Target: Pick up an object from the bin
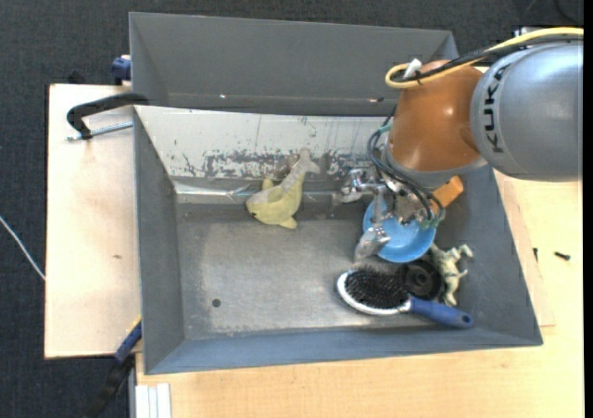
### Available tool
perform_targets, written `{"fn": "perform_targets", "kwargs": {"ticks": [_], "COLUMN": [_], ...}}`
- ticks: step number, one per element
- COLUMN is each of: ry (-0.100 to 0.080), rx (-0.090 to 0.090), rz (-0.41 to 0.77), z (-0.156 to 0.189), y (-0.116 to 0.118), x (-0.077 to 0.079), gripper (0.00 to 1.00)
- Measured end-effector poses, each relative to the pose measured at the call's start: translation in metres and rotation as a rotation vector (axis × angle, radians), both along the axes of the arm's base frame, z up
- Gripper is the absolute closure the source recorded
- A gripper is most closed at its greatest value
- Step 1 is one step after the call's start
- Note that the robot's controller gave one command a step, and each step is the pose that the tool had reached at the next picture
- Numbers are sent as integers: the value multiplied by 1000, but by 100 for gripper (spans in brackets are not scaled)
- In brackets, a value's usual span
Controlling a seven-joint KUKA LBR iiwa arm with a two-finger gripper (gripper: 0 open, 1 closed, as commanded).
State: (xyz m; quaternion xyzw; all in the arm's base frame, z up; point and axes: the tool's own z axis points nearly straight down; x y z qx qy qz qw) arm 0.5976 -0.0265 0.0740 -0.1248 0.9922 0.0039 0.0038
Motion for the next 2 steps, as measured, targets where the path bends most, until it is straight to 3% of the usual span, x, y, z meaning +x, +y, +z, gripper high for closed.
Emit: {"fn": "perform_targets", "kwargs": {"ticks": [1, 2], "ry": [-2, -4], "rx": [-11, -10], "rz": [361, 365], "z": [16, 36], "y": [-45, -43], "x": [-5, -4], "gripper": [0, 0]}}
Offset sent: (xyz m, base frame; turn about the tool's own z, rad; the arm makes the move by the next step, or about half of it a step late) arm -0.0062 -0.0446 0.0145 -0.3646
